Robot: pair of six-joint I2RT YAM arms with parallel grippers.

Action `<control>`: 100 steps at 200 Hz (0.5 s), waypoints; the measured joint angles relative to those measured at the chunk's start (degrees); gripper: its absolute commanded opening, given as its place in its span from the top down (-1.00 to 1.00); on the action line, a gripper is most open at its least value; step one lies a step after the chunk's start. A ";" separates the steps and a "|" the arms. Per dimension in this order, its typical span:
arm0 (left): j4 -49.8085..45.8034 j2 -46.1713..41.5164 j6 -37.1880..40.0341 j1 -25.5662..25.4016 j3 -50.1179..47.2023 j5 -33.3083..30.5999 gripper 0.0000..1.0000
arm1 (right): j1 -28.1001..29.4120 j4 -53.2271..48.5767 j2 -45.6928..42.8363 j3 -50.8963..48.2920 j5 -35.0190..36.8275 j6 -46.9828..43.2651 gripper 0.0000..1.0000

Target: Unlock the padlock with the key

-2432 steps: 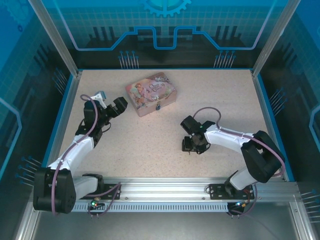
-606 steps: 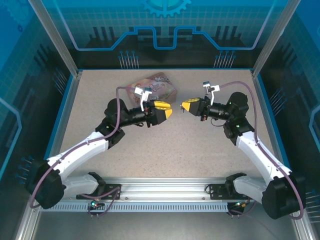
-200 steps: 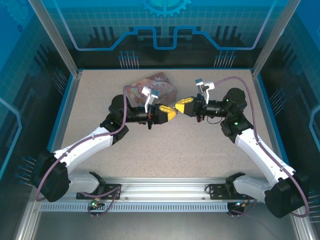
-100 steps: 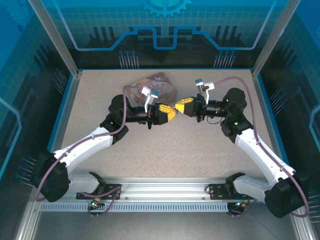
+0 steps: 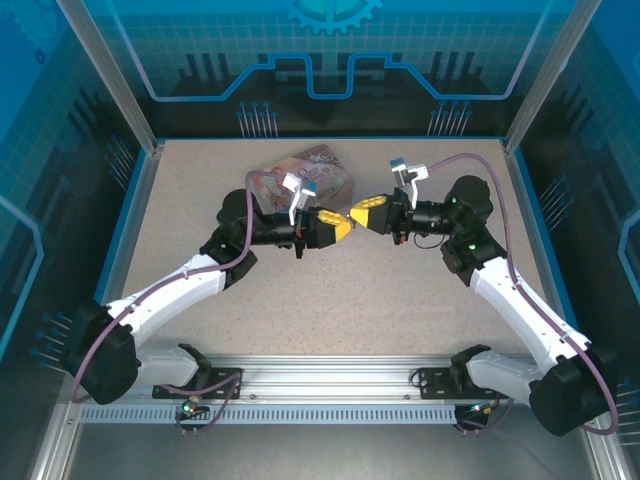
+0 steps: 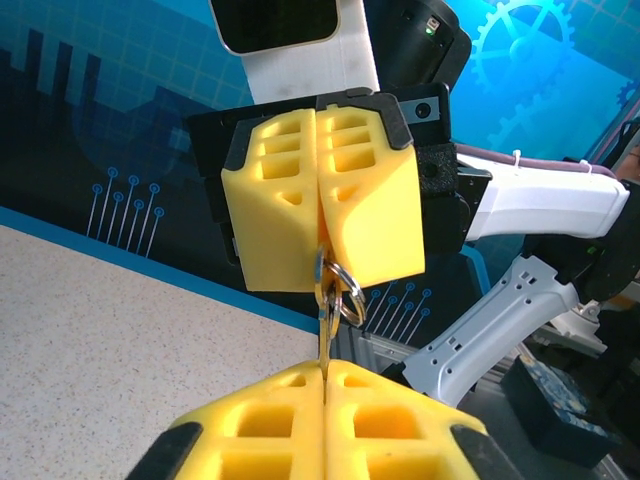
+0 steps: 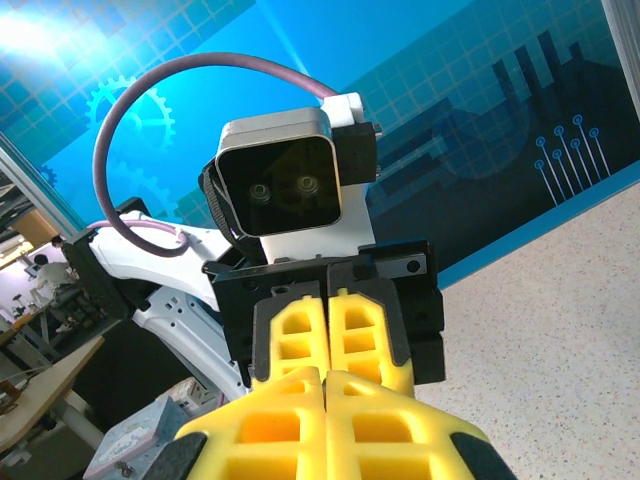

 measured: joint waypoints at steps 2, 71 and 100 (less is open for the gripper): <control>0.02 0.00 0.15 0.00 0.00 0.00 1.00 | 0.00 0.00 0.00 0.00 -0.02 0.00 1.00; -7.89 -2.12 4.48 0.00 0.79 -0.33 1.00 | -0.61 -4.87 -1.44 -0.17 -1.07 -3.28 0.32; -26.25 -4.31 14.53 0.04 7.93 -2.16 1.00 | -3.43 -10.40 -3.76 -0.20 -1.95 -5.70 -0.07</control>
